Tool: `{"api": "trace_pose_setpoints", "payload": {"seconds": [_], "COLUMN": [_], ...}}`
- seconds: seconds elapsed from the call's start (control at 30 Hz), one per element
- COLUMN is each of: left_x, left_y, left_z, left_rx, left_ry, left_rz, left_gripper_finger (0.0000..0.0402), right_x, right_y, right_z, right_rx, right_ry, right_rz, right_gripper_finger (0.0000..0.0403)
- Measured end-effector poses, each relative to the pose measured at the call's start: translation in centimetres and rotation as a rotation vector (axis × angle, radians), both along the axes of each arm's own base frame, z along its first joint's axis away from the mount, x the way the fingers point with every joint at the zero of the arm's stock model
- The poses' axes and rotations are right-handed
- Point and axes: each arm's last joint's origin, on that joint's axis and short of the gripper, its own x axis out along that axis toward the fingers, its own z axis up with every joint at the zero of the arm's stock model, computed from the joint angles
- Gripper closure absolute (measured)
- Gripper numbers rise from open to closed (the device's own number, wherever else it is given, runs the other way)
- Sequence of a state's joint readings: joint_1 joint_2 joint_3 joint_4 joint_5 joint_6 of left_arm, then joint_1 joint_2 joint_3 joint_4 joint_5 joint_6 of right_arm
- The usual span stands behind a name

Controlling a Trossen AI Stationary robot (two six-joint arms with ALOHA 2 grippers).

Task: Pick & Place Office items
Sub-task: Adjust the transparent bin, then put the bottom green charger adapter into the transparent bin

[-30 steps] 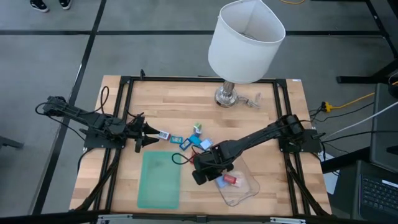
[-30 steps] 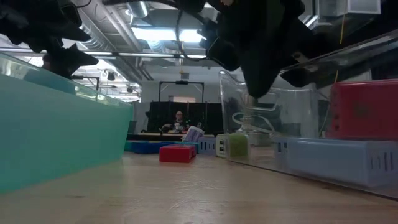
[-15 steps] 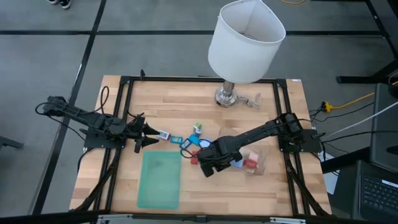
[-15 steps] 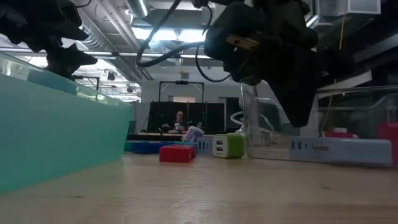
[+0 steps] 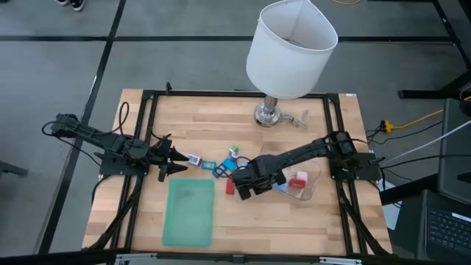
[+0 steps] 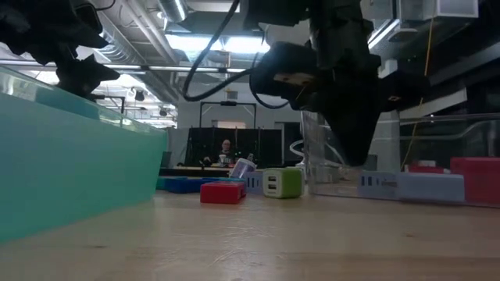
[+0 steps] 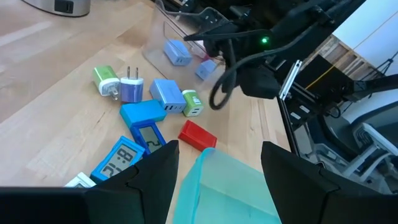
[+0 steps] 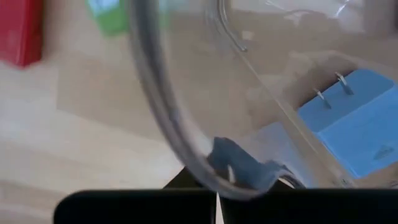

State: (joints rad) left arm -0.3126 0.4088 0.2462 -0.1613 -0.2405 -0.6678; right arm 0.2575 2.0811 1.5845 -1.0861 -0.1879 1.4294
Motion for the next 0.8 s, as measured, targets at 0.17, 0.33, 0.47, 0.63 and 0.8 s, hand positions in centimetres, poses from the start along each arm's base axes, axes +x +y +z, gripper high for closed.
{"api": "trace_pose_setpoints", "payload": {"seconds": [0.17,0.33,0.47,0.63,0.8], "left_x": [0.0,0.0,0.0,0.0,0.0], "left_y": [0.0,0.0,0.0,0.1,0.2], "left_z": [0.0,0.0,0.0,0.0,0.0], "left_rx": [0.0,0.0,0.0,0.005,0.022], "left_ry": [0.0,0.0,0.0,-0.002,-0.009], "left_rz": [0.0,0.0,0.0,0.017,0.071], "left_gripper_finger": [0.0178,0.0178,0.0178,0.0178,0.0178], "right_x": [0.0,-0.3,0.3,0.7,0.0], "right_y": [-0.9,-1.9,-2.1,-1.2,-0.7], "right_z": [0.0,0.0,1.1,4.7,8.0], "right_rx": [-0.03,-0.107,-0.096,-0.101,-0.166], "right_ry": [0.021,0.056,-0.058,-0.336,-0.505], "right_rz": [-0.03,-0.064,-0.029,0.124,0.394], "right_gripper_finger": [0.0403,0.0403,0.0403,0.0379,0.0328]}}
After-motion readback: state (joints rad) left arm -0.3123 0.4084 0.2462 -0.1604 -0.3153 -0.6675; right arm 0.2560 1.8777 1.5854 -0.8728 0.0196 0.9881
